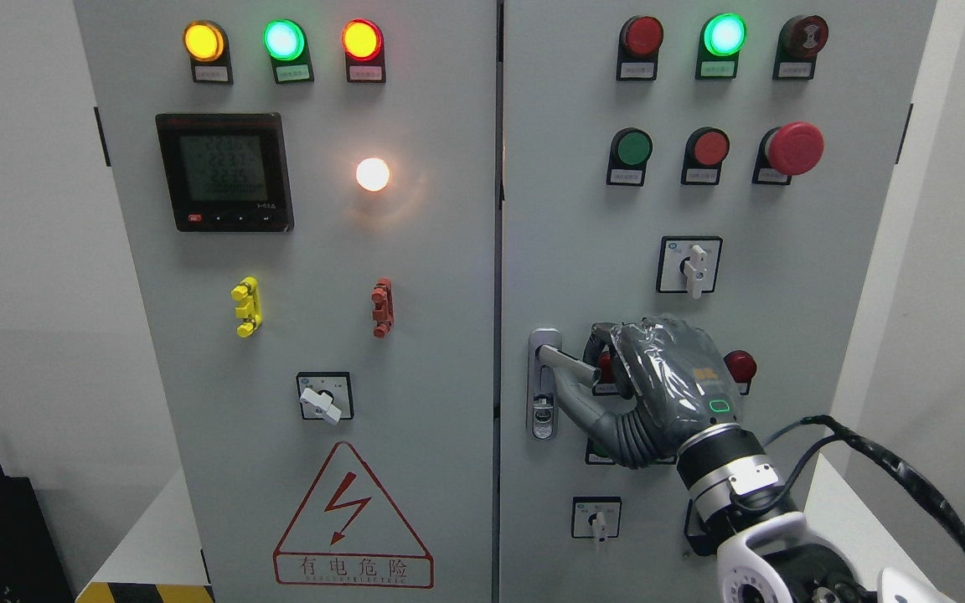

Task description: Release door handle

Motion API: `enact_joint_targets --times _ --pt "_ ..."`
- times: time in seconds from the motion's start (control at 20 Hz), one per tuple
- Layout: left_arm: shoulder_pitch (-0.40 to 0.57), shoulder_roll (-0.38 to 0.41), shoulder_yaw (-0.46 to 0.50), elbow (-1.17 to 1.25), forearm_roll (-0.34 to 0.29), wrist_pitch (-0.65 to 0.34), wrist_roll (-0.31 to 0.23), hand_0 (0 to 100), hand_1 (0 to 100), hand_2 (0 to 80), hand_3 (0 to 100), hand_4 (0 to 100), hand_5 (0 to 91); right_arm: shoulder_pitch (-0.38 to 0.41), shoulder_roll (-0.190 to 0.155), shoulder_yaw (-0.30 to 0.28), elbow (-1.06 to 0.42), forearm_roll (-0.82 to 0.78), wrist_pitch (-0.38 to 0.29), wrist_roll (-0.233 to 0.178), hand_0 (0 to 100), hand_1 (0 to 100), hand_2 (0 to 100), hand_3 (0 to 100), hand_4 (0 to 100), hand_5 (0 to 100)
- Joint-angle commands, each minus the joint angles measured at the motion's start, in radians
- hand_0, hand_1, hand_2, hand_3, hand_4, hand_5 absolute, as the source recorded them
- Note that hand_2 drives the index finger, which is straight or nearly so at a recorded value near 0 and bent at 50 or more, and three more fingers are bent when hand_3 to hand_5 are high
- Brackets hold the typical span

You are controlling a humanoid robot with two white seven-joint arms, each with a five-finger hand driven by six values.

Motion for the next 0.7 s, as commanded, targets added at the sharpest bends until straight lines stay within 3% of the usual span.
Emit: enact_joint_targets --times 0.0,0.65 --pt "0.000 0.000 0.001 -0.031 0.000 0.000 0.001 12 39 0.0 0 0 0.0 0.001 0.000 0.001 0.001 0.000 0.000 0.000 53 33 65 100 97 100" --pt "0.000 0.000 0.000 -0.031 0.001 0.000 0.001 12 39 0.0 0 0 0.0 0.001 0.000 0.001 0.001 0.000 0.000 -0.002 53 34 67 100 97 100"
